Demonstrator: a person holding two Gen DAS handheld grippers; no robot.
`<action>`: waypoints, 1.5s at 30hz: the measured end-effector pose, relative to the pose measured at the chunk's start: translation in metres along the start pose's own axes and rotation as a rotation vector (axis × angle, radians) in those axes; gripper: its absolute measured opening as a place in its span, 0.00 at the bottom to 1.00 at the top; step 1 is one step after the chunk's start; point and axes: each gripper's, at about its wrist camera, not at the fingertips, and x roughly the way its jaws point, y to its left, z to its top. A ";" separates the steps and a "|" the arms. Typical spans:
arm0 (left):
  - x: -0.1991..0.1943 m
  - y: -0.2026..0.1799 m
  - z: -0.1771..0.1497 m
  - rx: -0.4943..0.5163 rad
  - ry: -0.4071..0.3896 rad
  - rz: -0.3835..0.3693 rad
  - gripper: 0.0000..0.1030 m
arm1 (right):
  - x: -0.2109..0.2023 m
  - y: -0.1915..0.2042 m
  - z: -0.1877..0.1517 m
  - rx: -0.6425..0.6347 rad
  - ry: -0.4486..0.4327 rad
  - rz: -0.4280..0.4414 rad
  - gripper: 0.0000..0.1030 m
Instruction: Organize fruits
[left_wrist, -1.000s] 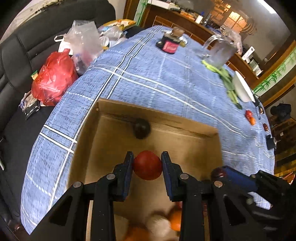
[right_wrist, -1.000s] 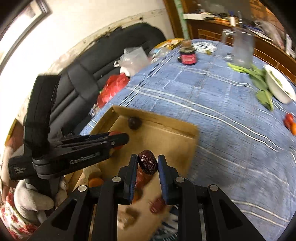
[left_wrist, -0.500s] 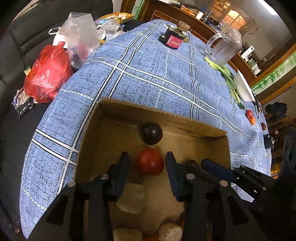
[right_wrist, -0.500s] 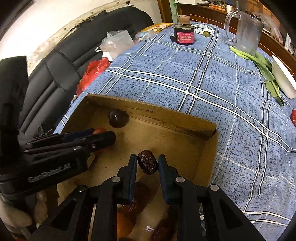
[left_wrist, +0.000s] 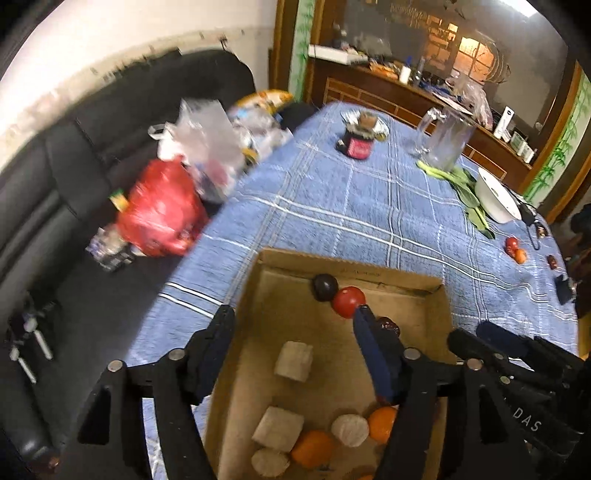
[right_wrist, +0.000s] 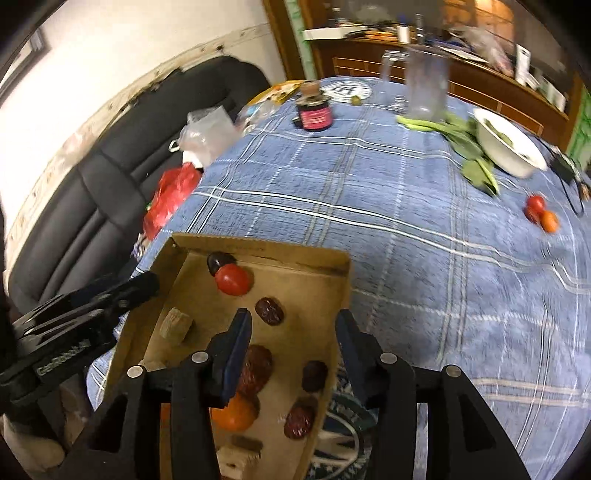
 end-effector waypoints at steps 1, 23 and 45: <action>-0.005 -0.001 0.000 0.000 -0.012 0.009 0.66 | -0.003 -0.002 -0.003 0.005 -0.002 -0.003 0.50; -0.131 -0.093 -0.076 0.070 -0.176 0.159 0.74 | -0.096 -0.042 -0.089 -0.061 -0.075 0.029 0.59; -0.194 -0.132 -0.127 0.042 -0.318 0.206 0.80 | -0.139 -0.055 -0.128 -0.115 -0.115 0.072 0.62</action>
